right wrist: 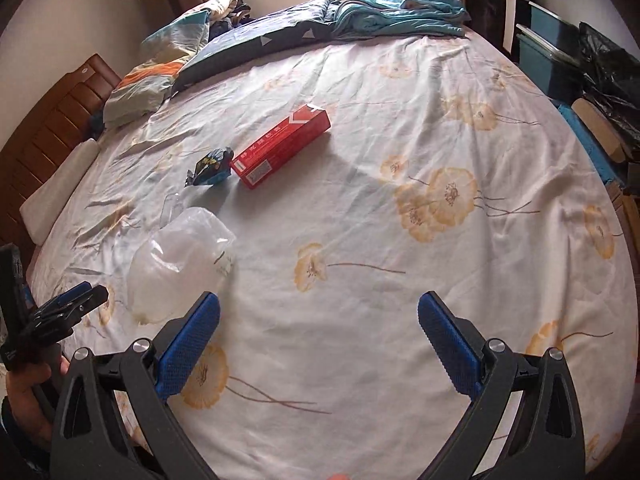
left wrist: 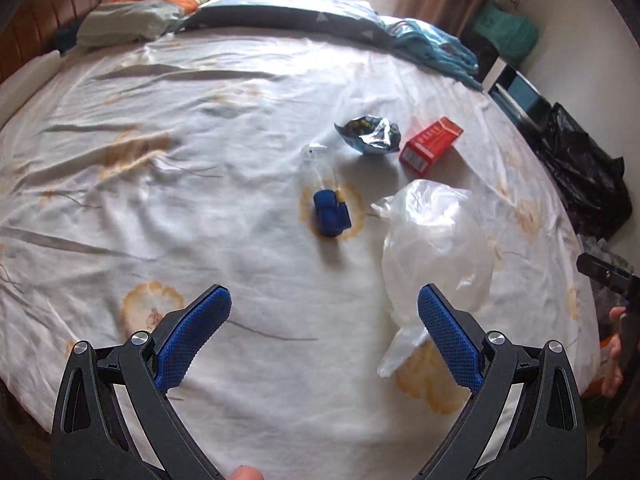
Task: Collect trash
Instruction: 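Grasp the clear plastic bottle with blue cap with the left tool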
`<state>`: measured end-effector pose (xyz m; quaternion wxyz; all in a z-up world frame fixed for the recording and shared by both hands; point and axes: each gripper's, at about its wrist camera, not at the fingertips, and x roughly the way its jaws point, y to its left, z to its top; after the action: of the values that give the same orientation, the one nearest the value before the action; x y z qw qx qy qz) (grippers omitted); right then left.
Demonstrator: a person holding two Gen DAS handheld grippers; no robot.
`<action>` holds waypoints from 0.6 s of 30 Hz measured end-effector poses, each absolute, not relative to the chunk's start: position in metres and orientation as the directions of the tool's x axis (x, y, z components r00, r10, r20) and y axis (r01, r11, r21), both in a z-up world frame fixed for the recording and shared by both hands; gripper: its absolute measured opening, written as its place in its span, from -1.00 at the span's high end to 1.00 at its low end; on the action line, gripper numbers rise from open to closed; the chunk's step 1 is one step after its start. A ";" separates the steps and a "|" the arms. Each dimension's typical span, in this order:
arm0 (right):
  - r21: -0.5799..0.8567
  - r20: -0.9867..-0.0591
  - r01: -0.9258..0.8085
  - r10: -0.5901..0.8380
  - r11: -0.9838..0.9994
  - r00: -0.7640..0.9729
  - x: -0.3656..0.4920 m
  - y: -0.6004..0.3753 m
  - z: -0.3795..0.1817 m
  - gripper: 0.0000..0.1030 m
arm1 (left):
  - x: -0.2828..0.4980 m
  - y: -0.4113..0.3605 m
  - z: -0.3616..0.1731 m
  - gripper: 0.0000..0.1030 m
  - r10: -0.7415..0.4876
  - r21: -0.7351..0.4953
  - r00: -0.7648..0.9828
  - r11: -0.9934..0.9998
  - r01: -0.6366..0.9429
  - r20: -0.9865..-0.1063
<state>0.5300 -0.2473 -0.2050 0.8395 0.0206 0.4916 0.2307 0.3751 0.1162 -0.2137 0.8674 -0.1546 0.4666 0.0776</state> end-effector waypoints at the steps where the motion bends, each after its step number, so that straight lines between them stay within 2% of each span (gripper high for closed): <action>1: 0.265 -0.814 -0.356 0.406 0.896 0.415 0.540 -0.245 -0.204 -0.91 | 0.386 0.119 -0.217 -0.89 -0.007 -0.195 0.549 0.938 -0.285 -0.836; 14: 0.283 -0.822 -0.198 0.343 0.939 0.454 0.650 -0.198 -0.220 -0.91 | 0.497 0.135 -0.262 -0.86 0.070 -0.085 0.491 0.954 -0.286 -0.869; 15: 0.285 -0.826 -0.182 0.337 0.941 0.451 0.658 -0.193 -0.224 -0.91 | 0.501 0.135 -0.266 -0.76 0.073 -0.079 0.484 0.955 -0.286 -0.872; 18: 0.294 -0.840 -0.148 0.329 0.944 0.432 0.677 -0.172 -0.234 -0.91 | 0.508 0.138 -0.279 -0.06 0.079 -0.070 0.472 0.954 -0.290 -0.878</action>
<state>0.6771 -0.1722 -0.2336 0.8416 0.0882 0.5137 0.1416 0.5084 0.1381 -0.2787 0.8516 -0.1052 0.5021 0.1082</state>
